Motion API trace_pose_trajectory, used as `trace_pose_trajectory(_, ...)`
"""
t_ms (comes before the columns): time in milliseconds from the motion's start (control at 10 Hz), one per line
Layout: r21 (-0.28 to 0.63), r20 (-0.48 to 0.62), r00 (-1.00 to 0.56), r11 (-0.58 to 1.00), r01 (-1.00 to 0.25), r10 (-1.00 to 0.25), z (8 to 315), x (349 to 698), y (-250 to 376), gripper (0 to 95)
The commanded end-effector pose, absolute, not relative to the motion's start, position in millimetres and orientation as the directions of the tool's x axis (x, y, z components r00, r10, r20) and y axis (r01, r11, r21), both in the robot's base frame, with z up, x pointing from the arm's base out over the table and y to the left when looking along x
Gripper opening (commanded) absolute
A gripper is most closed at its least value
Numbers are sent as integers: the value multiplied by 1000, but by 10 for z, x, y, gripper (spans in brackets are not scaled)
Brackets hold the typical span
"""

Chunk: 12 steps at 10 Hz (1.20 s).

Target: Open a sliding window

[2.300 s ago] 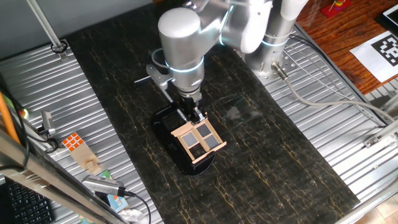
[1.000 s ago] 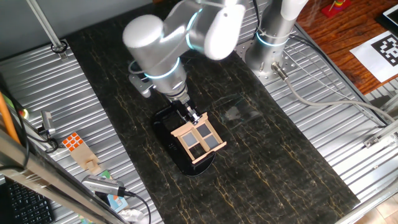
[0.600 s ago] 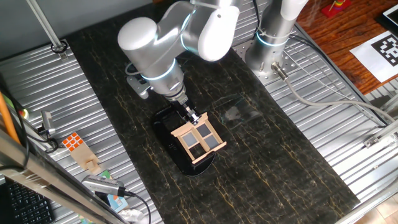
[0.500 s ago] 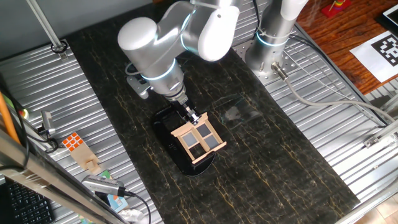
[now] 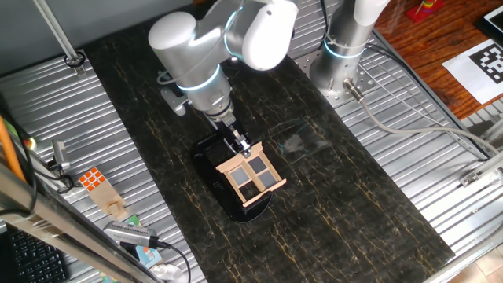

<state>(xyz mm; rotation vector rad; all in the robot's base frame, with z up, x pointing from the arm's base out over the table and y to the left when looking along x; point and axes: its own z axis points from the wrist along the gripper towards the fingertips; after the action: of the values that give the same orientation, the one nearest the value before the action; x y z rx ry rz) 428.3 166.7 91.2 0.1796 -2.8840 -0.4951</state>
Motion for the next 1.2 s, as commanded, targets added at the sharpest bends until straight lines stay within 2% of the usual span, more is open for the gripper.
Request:
trace_pose_trajectory(100, 354, 179, -972, 932, -82, -154, 909, 4287, 1671, 0)
trace_pose_trajectory(1200, 395, 168, -975, 916, -66, -143, 890, 4287, 1673, 0)
